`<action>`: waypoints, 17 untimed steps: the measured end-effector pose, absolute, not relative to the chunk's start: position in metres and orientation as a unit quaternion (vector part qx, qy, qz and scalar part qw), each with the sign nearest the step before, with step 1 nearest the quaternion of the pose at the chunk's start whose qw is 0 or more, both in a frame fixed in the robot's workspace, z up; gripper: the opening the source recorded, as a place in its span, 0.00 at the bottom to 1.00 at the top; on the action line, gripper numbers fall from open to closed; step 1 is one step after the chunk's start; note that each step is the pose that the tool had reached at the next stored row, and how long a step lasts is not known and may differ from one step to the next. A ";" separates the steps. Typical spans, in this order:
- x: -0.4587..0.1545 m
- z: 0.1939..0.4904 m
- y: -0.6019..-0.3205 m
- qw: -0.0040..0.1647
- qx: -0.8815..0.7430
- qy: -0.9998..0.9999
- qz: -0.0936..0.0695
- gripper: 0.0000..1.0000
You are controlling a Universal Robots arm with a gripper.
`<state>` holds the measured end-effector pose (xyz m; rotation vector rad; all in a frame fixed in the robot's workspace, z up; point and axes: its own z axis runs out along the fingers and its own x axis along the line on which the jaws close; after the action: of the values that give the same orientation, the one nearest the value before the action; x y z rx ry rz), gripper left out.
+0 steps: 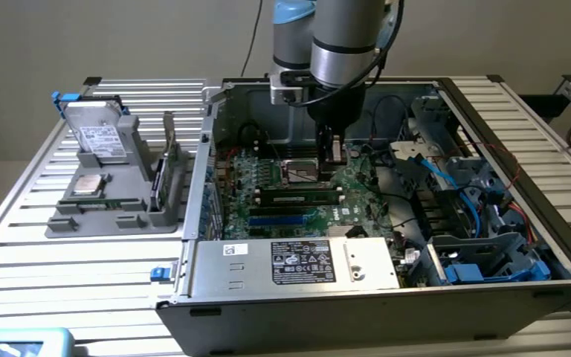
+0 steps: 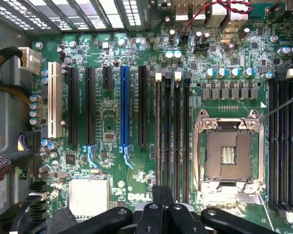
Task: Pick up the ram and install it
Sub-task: 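Press down the ram until it locks into place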
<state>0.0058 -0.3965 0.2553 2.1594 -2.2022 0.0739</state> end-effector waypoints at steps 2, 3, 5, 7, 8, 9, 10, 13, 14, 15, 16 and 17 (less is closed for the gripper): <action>0.006 0.255 -0.393 0.031 0.699 -0.713 0.029 0.11; 0.006 0.254 -0.393 0.030 0.699 -0.713 0.031 0.11; 0.006 0.253 -0.393 0.028 0.699 -0.714 0.034 0.11; 0.006 0.251 -0.393 0.026 0.699 -0.714 0.037 0.11; 0.006 0.250 -0.394 0.025 0.699 -0.714 0.037 0.11; 0.006 0.248 -0.394 0.025 0.699 -0.714 0.037 0.11; 0.006 0.247 -0.394 0.025 0.699 -0.714 0.037 0.11; 0.006 0.243 -0.395 0.025 0.699 -0.714 0.039 0.11; 0.006 0.242 -0.395 0.025 0.699 -0.714 0.039 0.11; 0.006 0.241 -0.395 0.026 0.699 -0.714 0.040 0.11; 0.007 0.240 -0.395 0.027 0.699 -0.714 0.041 0.11; 0.007 0.240 -0.395 0.027 0.699 -0.714 0.042 0.11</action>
<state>0.0067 -0.3952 0.2395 2.1580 -2.2033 0.1297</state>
